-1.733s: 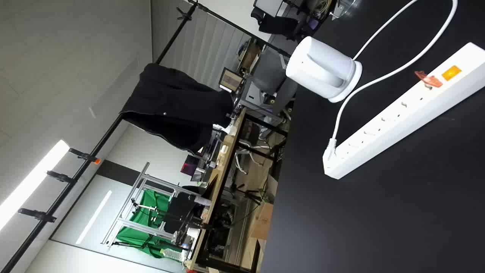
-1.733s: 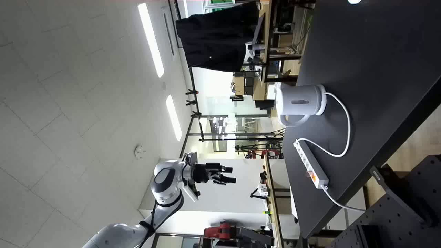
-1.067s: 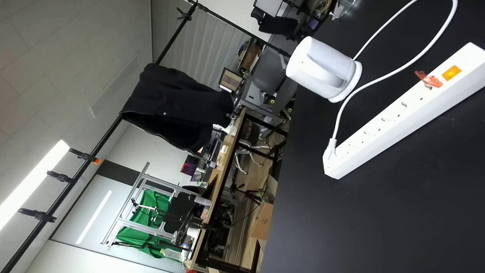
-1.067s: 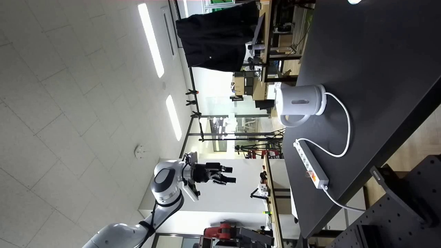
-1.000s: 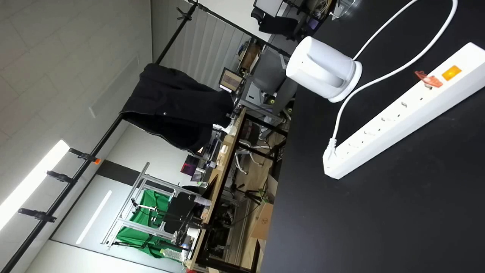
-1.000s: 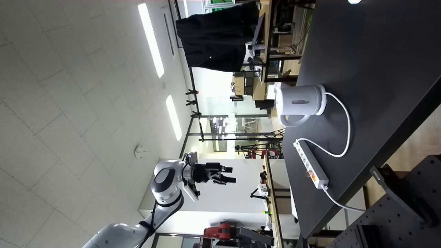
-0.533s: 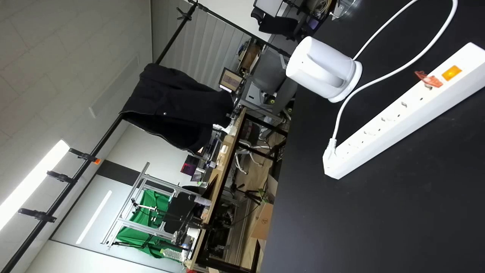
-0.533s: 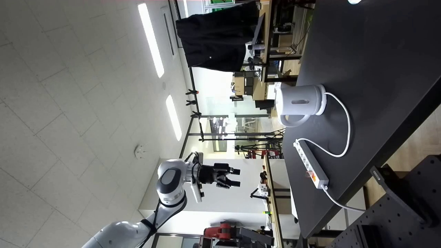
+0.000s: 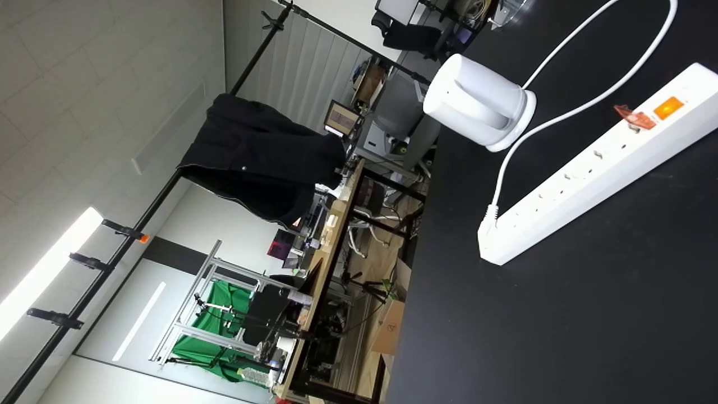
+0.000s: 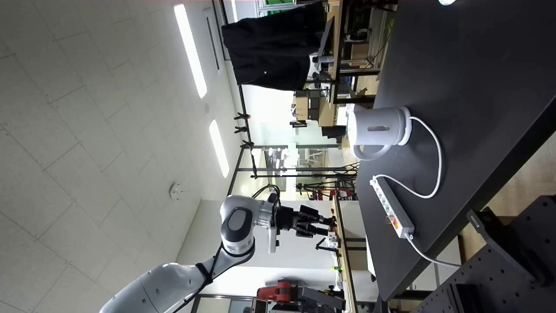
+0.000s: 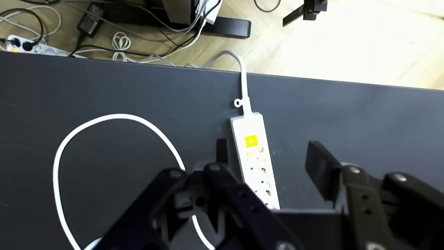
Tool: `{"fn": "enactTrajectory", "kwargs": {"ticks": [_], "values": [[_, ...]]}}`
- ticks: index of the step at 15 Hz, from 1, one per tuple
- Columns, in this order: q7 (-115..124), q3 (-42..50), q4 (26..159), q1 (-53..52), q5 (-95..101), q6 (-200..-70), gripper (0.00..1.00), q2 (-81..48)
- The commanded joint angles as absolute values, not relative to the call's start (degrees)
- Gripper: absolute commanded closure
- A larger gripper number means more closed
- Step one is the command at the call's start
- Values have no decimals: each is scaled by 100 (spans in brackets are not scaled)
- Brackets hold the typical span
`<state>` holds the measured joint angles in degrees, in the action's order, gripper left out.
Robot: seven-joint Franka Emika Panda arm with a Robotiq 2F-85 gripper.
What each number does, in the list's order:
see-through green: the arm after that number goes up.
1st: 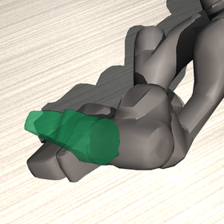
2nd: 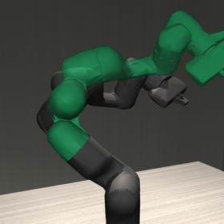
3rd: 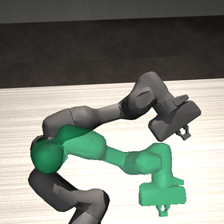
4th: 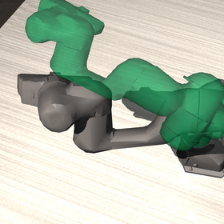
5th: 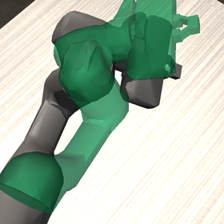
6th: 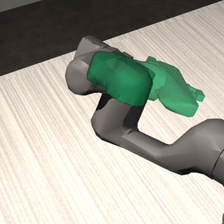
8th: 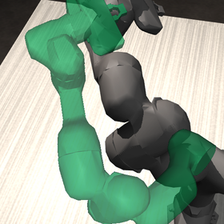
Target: Turn off the main adapter switch
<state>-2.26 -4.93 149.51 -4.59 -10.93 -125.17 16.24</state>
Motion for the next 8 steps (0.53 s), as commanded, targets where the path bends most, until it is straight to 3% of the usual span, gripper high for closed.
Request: {"fn": "enactTrajectory", "kwargs": {"ticks": [1,5,6,7,8], "values": [[-315,-370,14776,-518,-1301,-12450,69,1190],[-205,-396,14629,-495,-1381,-12349,97,902],[-274,-392,14578,-498,-1386,-12232,99,844],[-259,-421,14803,-489,-1306,-12471,85,995],[-259,-423,14764,-487,-1321,-12423,93,943]]}}
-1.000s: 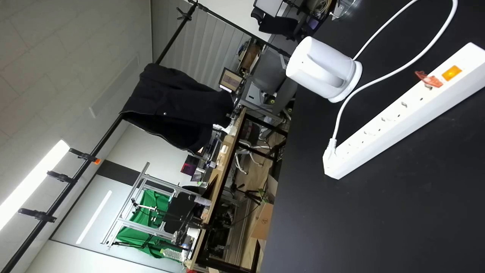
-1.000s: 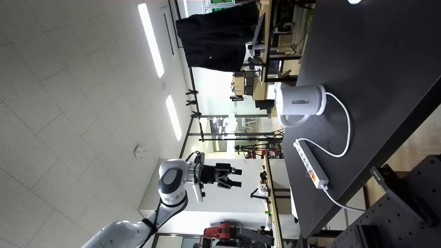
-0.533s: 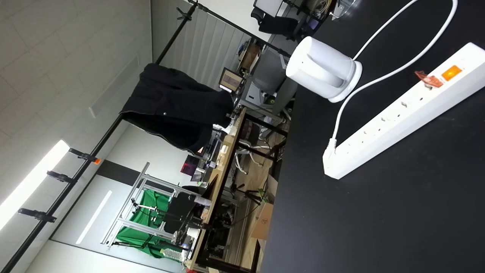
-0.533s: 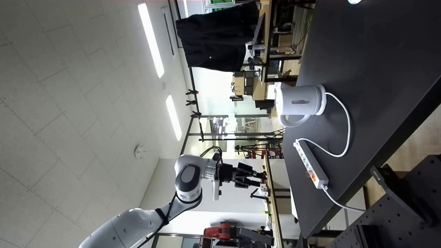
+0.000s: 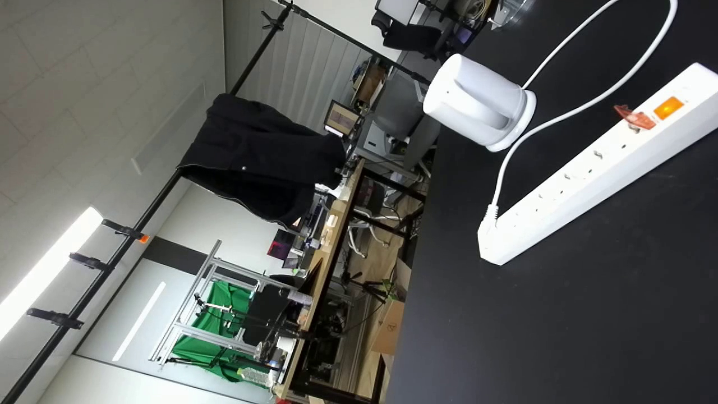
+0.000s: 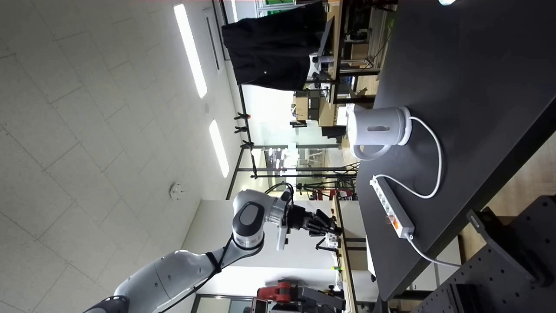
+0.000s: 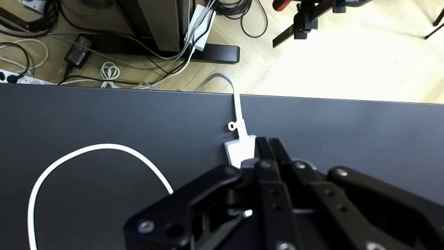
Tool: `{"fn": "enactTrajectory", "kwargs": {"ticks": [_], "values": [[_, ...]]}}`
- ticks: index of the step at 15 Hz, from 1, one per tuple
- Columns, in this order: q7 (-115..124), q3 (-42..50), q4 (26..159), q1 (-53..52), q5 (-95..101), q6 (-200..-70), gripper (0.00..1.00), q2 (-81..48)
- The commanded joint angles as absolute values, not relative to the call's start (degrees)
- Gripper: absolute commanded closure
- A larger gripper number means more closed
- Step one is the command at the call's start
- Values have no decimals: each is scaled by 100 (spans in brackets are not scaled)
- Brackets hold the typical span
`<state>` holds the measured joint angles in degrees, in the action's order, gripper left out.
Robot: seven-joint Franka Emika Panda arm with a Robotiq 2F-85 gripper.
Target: Turn off the main adapter switch
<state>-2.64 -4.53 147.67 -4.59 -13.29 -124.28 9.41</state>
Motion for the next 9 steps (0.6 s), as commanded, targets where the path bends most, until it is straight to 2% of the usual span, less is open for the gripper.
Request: {"fn": "enactTrajectory", "kwargs": {"ticks": [1,7,9], "values": [[-260,-424,14739,-486,-1327,-12402,99,909],[-260,-425,14701,-485,-1331,-12382,99,881],[-201,-446,14796,-497,-1423,-12888,100,800]]}}
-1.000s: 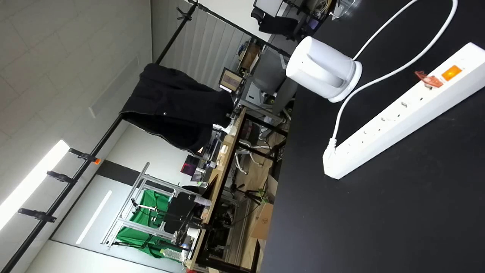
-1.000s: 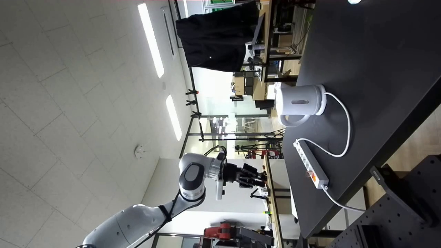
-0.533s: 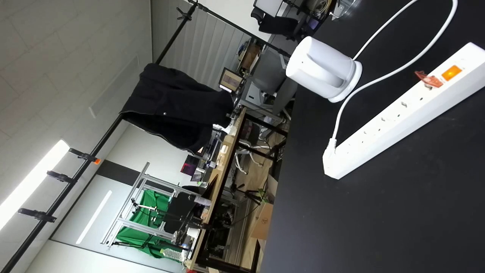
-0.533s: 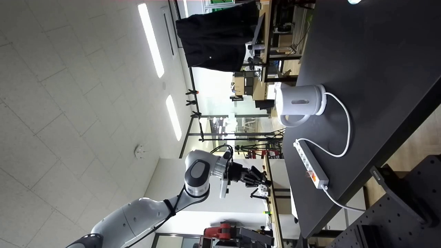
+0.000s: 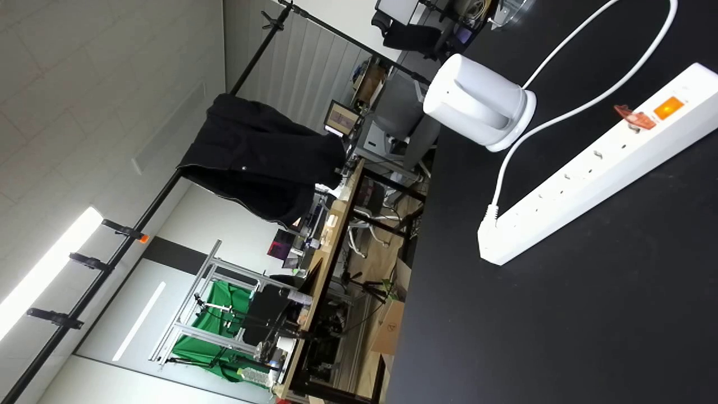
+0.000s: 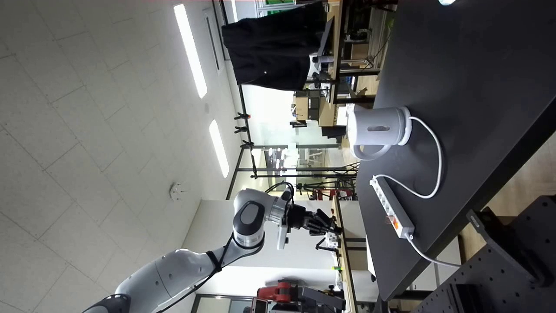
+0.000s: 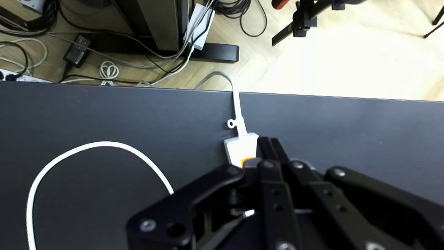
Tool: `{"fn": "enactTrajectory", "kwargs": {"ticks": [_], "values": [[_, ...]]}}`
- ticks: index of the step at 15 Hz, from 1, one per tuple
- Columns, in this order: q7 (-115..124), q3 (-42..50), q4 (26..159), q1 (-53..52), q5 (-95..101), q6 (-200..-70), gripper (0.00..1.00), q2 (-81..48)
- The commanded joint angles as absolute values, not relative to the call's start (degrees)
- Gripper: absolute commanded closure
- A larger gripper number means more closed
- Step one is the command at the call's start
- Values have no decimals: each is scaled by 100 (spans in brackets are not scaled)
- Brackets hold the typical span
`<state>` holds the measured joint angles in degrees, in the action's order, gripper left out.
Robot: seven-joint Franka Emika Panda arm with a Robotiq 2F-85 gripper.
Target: Turn off the main adapter switch
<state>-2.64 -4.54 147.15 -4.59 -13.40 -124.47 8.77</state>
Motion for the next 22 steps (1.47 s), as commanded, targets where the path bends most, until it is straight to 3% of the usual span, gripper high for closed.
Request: {"fn": "enactTrajectory", "kwargs": {"ticks": [1,13,22], "values": [[-163,-457,14830,-507,-1483,-13163,100,702],[-748,-605,14547,-439,-2250,-14549,100,-908],[-693,-837,13915,-382,-1993,-14689,100,-2046]]}}
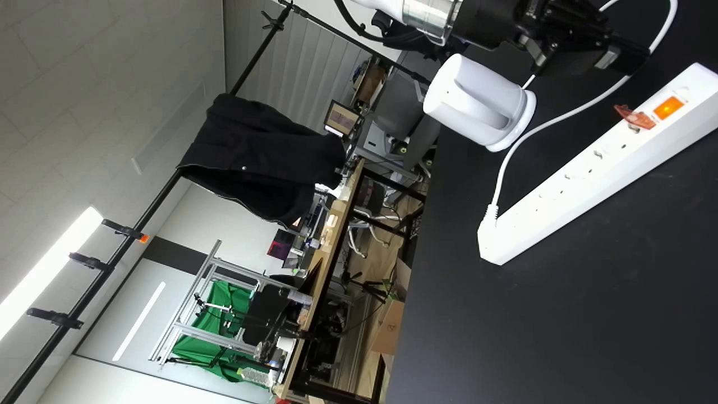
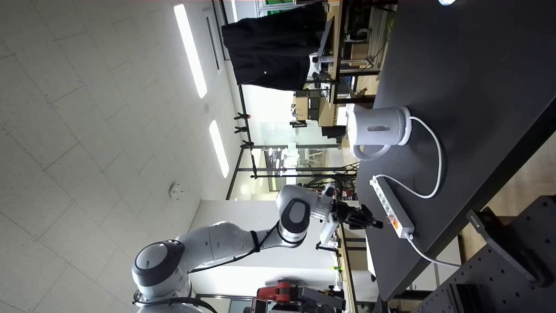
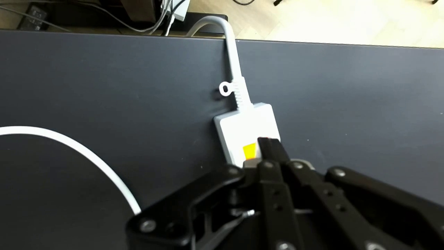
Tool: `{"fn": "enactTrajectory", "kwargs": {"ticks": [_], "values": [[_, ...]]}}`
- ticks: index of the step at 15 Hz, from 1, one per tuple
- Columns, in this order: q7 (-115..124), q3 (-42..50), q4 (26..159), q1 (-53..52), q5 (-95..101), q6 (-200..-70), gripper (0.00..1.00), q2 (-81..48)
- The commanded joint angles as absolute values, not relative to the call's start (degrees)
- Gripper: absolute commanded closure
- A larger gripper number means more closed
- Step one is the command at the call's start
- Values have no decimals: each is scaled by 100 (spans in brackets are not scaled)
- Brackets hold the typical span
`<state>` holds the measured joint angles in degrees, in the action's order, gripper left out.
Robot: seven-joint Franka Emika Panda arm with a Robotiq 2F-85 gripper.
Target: Turn off the main adapter switch
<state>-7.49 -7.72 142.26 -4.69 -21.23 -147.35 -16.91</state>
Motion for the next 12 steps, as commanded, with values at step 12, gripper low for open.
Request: {"fn": "enactTrajectory", "kwargs": {"ticks": [12], "values": [[-600,-1085,13585,-265,-2012,-15705,100,-2797]]}}
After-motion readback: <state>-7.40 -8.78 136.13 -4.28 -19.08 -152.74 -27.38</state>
